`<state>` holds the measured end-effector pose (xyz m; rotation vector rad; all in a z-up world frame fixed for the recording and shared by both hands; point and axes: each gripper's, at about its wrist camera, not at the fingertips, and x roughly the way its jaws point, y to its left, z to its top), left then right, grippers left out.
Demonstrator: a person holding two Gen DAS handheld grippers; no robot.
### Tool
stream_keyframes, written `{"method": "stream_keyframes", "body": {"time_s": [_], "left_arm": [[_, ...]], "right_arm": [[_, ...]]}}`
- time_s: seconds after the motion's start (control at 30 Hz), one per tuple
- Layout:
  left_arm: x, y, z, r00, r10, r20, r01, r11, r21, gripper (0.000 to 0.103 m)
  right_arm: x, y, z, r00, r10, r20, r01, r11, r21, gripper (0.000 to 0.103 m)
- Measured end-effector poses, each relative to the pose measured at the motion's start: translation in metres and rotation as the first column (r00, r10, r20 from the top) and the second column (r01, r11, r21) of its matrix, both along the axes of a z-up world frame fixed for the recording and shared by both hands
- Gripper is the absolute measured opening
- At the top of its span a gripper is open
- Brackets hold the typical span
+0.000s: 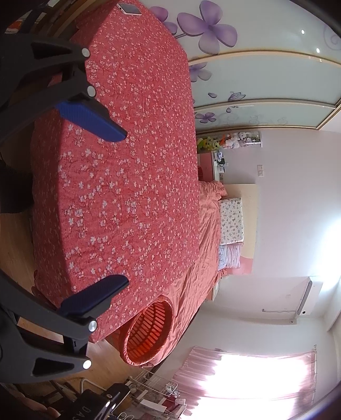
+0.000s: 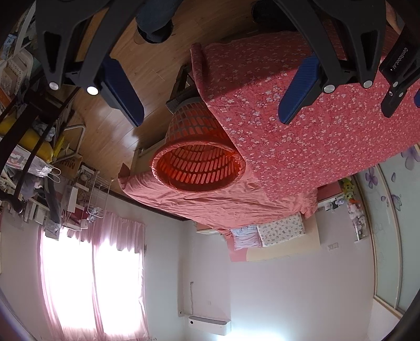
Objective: Collect trash
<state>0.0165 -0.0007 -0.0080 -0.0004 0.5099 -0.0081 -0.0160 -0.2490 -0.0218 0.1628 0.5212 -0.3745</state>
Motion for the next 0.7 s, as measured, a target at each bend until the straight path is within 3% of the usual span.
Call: {"method": "stream_keyframes", "body": {"time_s": [0.7], "left_arm": [[-0.0033,-0.0061,0.0092,0.999,0.002,0.038,-0.002,1.0,0.01,0.099]], "right_arm": [[0.0021,0.0029,0.0024,1.0,0.007,0.007,-0.007,1.0,-0.01,0.101]]}}
